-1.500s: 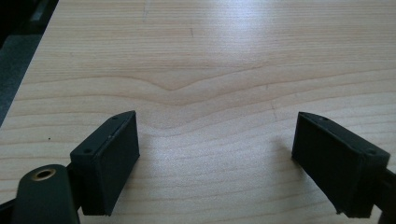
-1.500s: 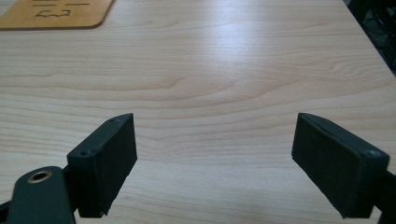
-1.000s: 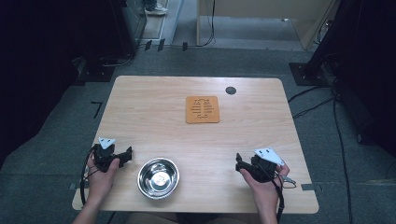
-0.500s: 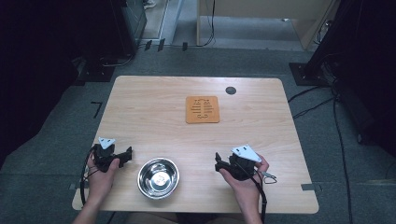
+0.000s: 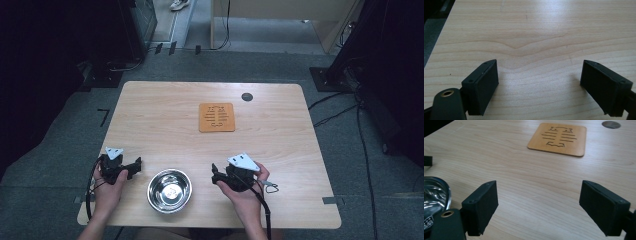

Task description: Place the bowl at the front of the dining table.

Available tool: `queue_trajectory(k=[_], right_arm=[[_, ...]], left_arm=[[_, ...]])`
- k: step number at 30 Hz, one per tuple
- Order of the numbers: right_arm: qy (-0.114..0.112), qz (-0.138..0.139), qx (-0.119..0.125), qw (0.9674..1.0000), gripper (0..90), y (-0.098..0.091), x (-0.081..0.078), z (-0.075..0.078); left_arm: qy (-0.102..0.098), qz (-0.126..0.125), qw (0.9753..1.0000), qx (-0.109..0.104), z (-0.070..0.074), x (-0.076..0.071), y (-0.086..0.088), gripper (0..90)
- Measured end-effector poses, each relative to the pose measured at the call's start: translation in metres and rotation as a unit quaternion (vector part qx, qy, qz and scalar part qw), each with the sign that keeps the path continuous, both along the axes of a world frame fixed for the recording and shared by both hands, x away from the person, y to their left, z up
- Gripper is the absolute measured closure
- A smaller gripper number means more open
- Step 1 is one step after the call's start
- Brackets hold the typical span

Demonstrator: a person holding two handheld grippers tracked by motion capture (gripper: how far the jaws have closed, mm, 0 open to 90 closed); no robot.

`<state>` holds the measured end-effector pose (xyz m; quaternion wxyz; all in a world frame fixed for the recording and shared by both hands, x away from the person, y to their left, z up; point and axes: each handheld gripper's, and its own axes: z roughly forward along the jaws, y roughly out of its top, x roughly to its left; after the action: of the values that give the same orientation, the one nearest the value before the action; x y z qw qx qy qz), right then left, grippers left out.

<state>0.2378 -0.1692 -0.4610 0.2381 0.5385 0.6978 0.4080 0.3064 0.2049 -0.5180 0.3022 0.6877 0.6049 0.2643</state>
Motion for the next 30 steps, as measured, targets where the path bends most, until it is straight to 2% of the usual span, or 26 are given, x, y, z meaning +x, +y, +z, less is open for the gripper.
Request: queue_trajectory(k=[9,16,23,30], right_arm=[[0.006,0.035,0.001,0.9994,16.4,0.028,0.0,-0.004],[0.012,0.05,0.008,0.9986,17.0,0.044,-0.002,-0.008],[0.024,0.077,0.013,0.9967,17.8,0.064,-0.003,-0.013],[0.041,0.096,0.022,0.9943,24.2,0.076,-0.006,-0.019]], left_arm=[[0.0,0.0,1.0,0.0,0.0,0.0,0.0,14.7],[0.0,0.0,1.0,0.0,0.0,0.0,0.0,14.7],[0.0,-0.001,1.0,0.0,0.0,0.0,0.0,14.7],[-0.001,0.0,1.0,-0.001,0.0,0.0,0.0,14.7]])
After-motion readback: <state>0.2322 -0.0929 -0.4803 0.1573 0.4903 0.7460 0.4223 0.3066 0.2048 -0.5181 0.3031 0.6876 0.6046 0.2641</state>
